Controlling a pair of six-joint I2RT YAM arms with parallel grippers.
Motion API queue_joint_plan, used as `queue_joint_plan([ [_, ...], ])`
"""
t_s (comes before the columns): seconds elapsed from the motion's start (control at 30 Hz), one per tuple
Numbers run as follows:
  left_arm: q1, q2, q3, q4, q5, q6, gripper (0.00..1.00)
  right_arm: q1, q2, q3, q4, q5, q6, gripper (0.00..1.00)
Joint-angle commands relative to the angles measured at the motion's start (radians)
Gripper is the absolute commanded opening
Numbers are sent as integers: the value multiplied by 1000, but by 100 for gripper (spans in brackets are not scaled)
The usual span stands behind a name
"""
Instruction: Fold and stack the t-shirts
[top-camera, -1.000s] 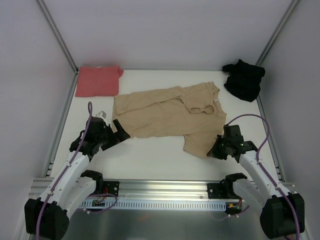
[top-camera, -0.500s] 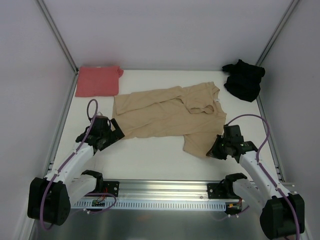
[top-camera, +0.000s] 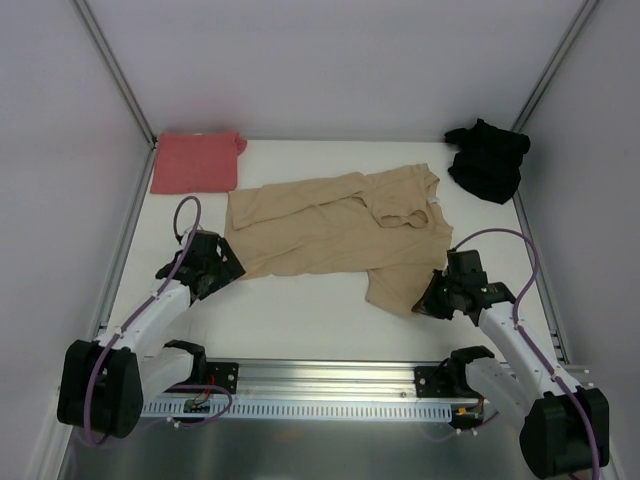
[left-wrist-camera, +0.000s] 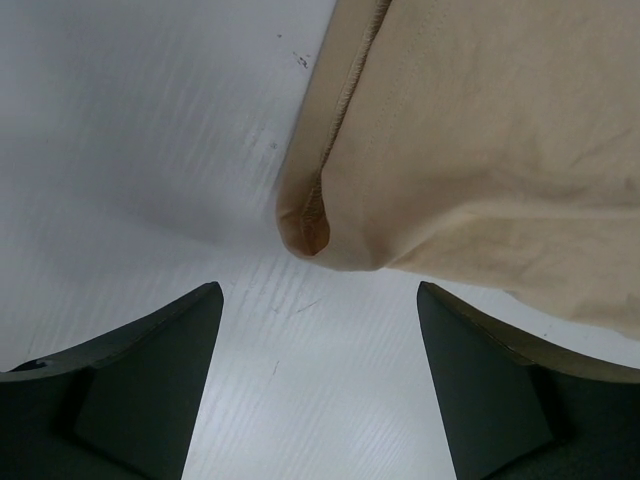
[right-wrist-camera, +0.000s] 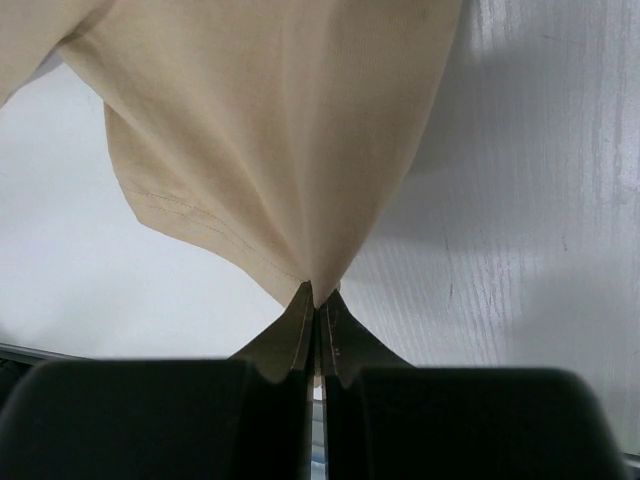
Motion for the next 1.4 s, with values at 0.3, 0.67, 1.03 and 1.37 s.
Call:
queue_joint_plan([
  [0.3,17,91,-35,137,-23,-4,80,6,-17,-1,-7,-10,-14,1],
  [0.67,20,108,-42,186,-17,-12,9,6,-15,-1,-16,-15,-16,1],
  [1.03,21,22,-32,106,-22,-6,0,6,-50,42,-71,7,-25,1],
  [1.37,21,-56,48,1,-26,11,0,2,30,269,-105,45,-57,1],
])
